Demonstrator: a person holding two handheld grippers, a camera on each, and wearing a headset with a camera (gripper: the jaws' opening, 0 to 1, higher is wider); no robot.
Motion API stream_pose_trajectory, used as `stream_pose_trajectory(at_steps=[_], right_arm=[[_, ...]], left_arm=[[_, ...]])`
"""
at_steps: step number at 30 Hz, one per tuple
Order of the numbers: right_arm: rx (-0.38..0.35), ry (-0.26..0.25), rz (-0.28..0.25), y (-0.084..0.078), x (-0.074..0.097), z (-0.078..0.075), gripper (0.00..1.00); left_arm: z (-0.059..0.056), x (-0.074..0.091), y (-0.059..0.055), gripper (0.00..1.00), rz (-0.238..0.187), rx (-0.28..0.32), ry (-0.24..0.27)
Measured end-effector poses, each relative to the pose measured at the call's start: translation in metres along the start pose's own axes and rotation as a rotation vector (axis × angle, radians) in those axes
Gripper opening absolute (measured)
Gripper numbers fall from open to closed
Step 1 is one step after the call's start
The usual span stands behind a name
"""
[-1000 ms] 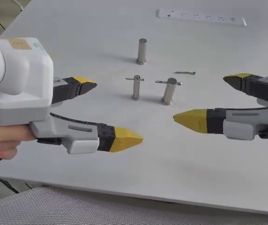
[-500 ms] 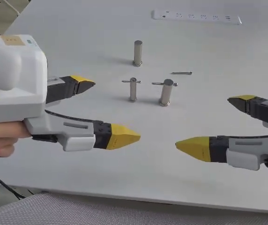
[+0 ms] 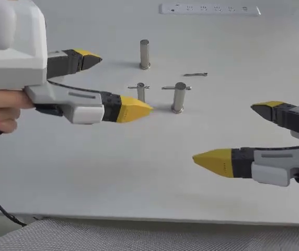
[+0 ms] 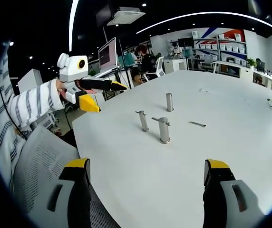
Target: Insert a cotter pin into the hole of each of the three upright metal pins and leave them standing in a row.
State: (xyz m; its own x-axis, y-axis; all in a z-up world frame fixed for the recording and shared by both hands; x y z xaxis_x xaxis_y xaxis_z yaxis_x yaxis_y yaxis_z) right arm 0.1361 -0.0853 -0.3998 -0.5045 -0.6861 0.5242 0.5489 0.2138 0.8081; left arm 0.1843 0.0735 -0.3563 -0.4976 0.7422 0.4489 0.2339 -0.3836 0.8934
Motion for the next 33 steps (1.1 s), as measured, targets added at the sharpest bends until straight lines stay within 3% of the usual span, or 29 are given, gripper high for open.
stream_pose_trajectory(at_steps=[4, 6, 7, 10, 15, 18, 21, 23, 25, 30, 33], right_arm=[[0.008, -0.008, 0.01, -0.003, 0.001, 0.0, 0.98], [0.001, -0.009, 0.007, -0.003, 0.002, 0.001, 0.97], [-0.002, -0.008, 0.006, -0.003, 0.002, 0.001, 0.97], [-0.009, -0.007, 0.006, -0.004, 0.003, -0.002, 0.96], [-0.02, -0.013, 0.002, -0.003, 0.005, -0.002, 0.94], [-0.021, -0.024, 0.001, -0.002, 0.006, -0.006, 0.94], [-0.024, -0.017, 0.013, -0.004, 0.005, -0.005, 0.93], [-0.023, -0.014, 0.025, -0.006, 0.004, -0.004, 0.93], [-0.027, -0.01, 0.031, -0.007, 0.003, -0.003, 0.93], [-0.03, -0.003, 0.039, -0.008, 0.0, -0.002, 0.92], [-0.024, -0.002, 0.047, -0.009, -0.002, -0.002, 0.92]], left_arm=[[0.009, -0.008, 0.007, 0.84, -0.01, -0.042, 0.015], [0.042, -0.019, 0.019, 0.84, -0.03, -0.056, 0.044], [0.045, -0.021, 0.02, 0.84, -0.037, -0.057, 0.046], [0.059, -0.03, 0.026, 0.84, -0.06, -0.03, 0.039], [0.083, -0.047, 0.025, 0.79, -0.072, 0.022, 0.058], [0.096, -0.056, 0.027, 0.76, -0.103, 0.092, 0.048], [0.116, -0.065, 0.029, 0.71, -0.128, 0.126, 0.085], [0.13, -0.069, 0.028, 0.64, -0.118, 0.093, 0.133], [0.138, -0.074, 0.025, 0.59, -0.097, 0.08, 0.139], [0.143, -0.086, 0.017, 0.58, -0.045, 0.024, 0.109], [0.145, -0.094, 0.012, 0.55, -0.029, 0.038, 0.093]])
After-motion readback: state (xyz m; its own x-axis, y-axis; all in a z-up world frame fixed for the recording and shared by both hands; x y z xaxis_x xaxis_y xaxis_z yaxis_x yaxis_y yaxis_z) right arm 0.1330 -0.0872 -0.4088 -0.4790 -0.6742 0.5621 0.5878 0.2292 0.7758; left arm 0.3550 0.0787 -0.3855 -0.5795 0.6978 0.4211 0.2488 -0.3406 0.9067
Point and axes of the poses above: the centre of the closed fingertips' face, and the gripper's own axes: x roughly backward along the fingers, z roughly to its left, y roughly out of its top, the point moved 3 cm from there along x, roughly backward along the fingers, and after that the axes turned 6 degrees about -x, right-handed, at the moved point
